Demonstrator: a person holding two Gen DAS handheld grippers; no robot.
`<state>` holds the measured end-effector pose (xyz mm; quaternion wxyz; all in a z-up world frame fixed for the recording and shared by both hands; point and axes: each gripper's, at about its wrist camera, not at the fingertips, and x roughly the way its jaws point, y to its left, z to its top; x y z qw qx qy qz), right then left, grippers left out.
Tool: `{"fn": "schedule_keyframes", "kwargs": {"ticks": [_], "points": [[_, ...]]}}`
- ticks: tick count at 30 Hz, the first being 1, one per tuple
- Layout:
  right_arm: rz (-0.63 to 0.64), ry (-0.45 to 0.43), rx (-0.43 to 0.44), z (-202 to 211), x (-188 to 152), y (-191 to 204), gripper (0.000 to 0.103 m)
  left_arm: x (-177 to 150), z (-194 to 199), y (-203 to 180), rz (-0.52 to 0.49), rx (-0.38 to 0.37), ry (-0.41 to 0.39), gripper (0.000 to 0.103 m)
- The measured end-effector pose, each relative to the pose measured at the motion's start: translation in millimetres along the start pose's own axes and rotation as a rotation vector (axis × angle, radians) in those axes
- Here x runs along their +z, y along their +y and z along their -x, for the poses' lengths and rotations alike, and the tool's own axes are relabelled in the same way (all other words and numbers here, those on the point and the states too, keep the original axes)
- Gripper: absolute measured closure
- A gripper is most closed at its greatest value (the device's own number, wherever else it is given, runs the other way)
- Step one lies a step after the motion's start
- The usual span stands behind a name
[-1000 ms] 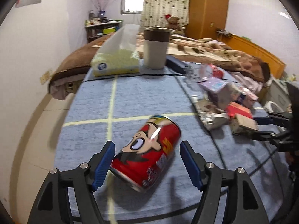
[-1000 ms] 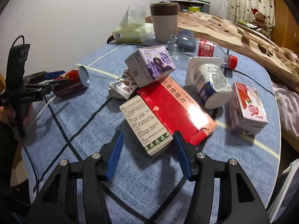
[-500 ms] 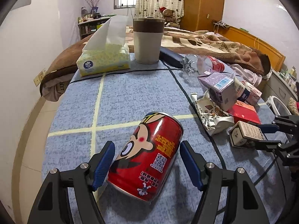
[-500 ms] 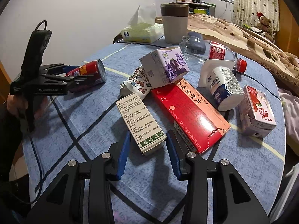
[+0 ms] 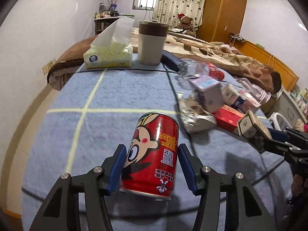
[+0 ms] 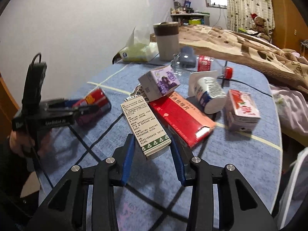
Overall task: Collect trash
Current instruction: 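Grasp the red can with the left gripper while the right grasps the white medicine box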
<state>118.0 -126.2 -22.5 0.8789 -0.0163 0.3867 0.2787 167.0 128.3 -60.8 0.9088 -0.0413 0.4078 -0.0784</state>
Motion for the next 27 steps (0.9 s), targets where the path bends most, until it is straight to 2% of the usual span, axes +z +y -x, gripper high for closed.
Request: {"fn": "schedule_keyframes", "kwargs": {"ticks": [4,10,27], "points": [[-0.039,-0.041,-0.031,19.3,-6.1,-8.8,0.064,-12.8,14.8,-19.7,0.029,-0.029,-0.015,0.048],[-0.112,-0.087,-0.083,41.7,-16.0,-29.2,0.064,-19.9,28.2,-57.4,0.010,-0.079,-0.026,0.048],[-0.292,-0.129,-0.233,93.8,-61.2,-99.6,0.064,-12.7,17.2,-181.7,-0.160,-0.253,0.002,0.048]]}}
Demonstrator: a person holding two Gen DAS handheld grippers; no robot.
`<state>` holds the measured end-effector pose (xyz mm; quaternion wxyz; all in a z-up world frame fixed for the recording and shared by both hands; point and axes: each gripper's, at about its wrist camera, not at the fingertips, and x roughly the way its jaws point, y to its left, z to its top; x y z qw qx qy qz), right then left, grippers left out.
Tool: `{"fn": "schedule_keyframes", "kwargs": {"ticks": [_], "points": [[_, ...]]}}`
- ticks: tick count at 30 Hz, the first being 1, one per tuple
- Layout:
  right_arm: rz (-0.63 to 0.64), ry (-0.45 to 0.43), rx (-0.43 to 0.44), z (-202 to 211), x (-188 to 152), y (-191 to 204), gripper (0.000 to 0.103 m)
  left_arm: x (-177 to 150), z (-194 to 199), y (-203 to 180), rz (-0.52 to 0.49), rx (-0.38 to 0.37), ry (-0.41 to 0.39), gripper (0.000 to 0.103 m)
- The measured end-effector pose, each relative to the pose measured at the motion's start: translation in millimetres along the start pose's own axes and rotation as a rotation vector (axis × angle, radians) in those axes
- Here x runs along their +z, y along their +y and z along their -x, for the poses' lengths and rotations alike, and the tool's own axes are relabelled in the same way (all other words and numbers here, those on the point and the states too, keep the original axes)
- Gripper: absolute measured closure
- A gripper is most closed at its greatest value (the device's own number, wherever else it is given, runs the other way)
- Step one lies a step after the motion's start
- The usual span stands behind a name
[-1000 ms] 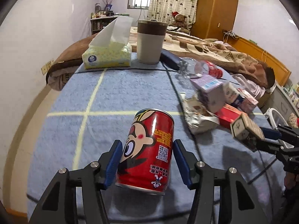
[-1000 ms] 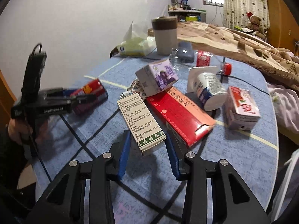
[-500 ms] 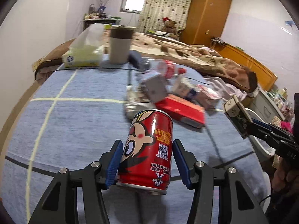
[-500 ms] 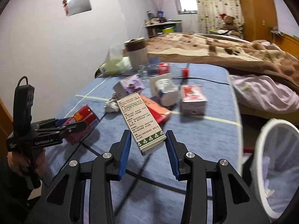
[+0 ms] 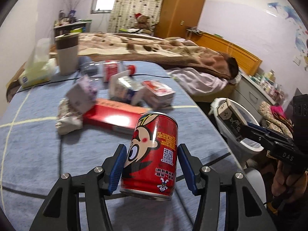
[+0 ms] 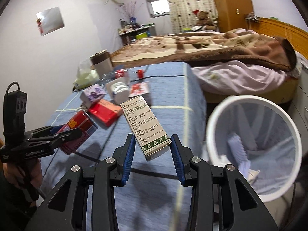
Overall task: Collect trash
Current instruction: 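Grasp the red can with the left gripper while the right grasps the white medicine box, then carry the can and box over the mesh bin and open both grippers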
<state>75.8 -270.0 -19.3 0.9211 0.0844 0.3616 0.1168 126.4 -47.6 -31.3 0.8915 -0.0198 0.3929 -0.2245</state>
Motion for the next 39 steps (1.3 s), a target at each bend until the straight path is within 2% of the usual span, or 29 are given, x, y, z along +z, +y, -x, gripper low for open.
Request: {"fn": "schedule_keyframes", "kwargs": {"ticks": [15,23,30,39], "points": [[-0.141,-0.015,-0.177,30.4,-17.8,-66.2,0.064,29.8,-48.6,-97.7,-0.155,-0.154,0.030,0.048],[-0.192,-0.003,-0.246,39.1,-26.0,-89.5,0.064,36.8,-86.2,-149.5,-0.221,-0.242,0.079,0.048],[-0.218,0.031,-0.312,39.3,-33.5,-106.0,0.064,40.0,-110.3,-188.8,-0.284,-0.287,0.105,0.048],[-0.261,0.070,-0.342,40.3,-39.4,-123.0,0.063,43.1,-144.1,-211.6,-0.297,-0.308,0.163,0.047]]}}
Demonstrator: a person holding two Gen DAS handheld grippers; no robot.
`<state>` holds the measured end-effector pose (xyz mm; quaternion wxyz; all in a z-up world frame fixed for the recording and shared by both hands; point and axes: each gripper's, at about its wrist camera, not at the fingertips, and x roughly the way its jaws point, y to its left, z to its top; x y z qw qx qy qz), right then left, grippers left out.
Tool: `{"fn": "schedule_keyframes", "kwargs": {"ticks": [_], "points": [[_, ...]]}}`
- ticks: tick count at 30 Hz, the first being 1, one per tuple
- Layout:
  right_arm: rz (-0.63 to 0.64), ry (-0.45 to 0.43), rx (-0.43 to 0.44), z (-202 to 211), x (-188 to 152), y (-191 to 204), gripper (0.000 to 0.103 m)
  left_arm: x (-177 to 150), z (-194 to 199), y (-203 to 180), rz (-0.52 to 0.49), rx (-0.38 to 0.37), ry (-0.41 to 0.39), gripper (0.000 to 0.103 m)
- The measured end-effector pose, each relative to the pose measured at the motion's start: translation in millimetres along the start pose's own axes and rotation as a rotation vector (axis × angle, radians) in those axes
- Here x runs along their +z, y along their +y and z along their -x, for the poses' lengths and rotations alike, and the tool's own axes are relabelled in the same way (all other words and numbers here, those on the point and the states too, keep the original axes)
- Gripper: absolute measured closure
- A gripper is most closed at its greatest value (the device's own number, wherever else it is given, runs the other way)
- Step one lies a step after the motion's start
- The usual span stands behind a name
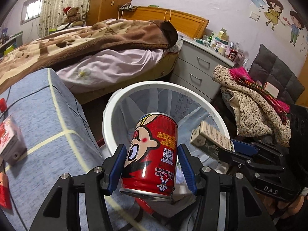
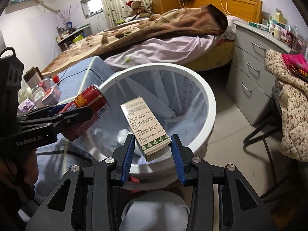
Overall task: Collect trash
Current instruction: 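Carry the can and box over the mesh bin and open both grippers, then move both tools back toward the items on the table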
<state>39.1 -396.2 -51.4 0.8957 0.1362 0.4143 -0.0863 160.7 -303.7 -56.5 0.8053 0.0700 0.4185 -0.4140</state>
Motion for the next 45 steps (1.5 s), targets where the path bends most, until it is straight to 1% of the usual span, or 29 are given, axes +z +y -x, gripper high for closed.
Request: {"fn": "schedule_keyframes", "kwargs": {"ticks": [2,3,4,9,14,19,26,34,41,43,45], "points": [[-0.012,-0.011,-0.009,1.7,-0.5,-3.4,0.053,1.0,-3.3,0.0,0.003,-0.002,-0.001,0.047],[-0.016,-0.018,-0.007,3.0,-0.6,-4.5,0.040,1.6,-2.6,0.2,0.003,-0.006,-0.011,0.047],[-0.019,-0.021,-0.005,3.1,-0.2,-3.8,0.036,2.0,-1.8,0.1,0.001,-0.008,-0.018,0.047],[-0.030,-0.053,0.000,12.6,2.1,-3.6,0.036,3.9,5.9,1.4,0.003,-0.004,-0.044,0.047],[0.009,-0.097,0.049,26.9,1.8,10.8,0.036,1.4,26.5,11.0,0.036,0.011,-0.077,0.047],[0.056,-0.119,0.097,34.3,1.3,25.1,0.036,-8.0,50.0,19.6,0.066,0.034,-0.107,0.047],[0.087,-0.138,0.154,44.6,-1.2,34.7,0.036,-33.0,82.6,29.6,0.101,0.081,-0.130,0.047],[0.121,-0.130,0.221,53.3,-11.3,60.2,0.036,-62.8,120.0,40.6,0.142,0.138,-0.166,0.047],[0.168,-0.114,0.262,54.7,-18.7,87.2,0.037,-94.8,150.3,63.9,0.221,0.214,-0.187,0.047],[0.183,-0.100,0.265,52.7,-21.7,95.2,0.043,-104.5,158.6,70.5,0.242,0.235,-0.190,0.047],[0.185,-0.091,0.274,50.7,-22.5,101.0,0.044,-113.4,165.4,75.5,0.258,0.255,-0.189,0.047]]}}
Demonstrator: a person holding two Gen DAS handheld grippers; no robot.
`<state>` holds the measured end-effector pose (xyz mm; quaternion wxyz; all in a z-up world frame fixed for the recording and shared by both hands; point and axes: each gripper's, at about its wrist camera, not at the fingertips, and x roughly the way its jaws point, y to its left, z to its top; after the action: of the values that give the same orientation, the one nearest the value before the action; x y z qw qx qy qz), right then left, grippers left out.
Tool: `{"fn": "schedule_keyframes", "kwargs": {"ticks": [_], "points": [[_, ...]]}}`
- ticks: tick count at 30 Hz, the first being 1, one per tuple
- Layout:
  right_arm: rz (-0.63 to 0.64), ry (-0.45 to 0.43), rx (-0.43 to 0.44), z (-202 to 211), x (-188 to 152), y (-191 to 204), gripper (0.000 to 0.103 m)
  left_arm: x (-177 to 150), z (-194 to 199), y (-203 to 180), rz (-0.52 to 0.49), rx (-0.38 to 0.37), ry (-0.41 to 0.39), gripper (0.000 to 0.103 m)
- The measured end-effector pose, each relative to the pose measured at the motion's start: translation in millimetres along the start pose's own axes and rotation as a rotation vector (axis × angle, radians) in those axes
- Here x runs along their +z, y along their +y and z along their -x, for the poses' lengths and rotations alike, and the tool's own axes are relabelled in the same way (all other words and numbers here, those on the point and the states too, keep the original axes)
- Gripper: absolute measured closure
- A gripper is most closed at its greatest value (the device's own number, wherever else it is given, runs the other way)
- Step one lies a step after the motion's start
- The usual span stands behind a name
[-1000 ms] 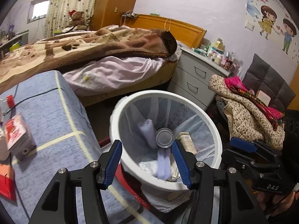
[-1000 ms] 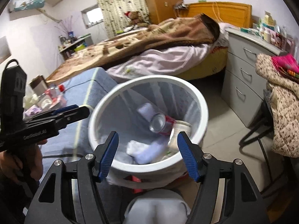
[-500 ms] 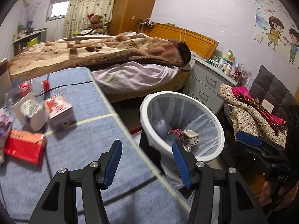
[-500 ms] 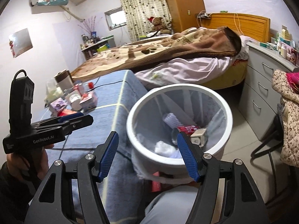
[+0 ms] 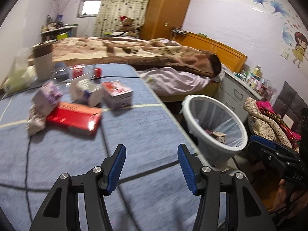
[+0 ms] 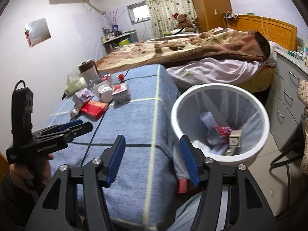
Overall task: Collect trash
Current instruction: 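Move both tools back toward the items on the table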
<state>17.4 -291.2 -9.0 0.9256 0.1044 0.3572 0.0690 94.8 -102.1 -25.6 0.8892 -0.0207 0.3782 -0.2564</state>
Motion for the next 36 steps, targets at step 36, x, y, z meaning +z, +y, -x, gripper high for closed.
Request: {"fn": "schedule_keyframes", "kwargs": {"ticks": [36], "points": [[0.167,0.074,0.129,-70.1,49.6,90.8,0.038,20.2,60.6,137.0,0.206,0.294,-0.083,0.048]]}}
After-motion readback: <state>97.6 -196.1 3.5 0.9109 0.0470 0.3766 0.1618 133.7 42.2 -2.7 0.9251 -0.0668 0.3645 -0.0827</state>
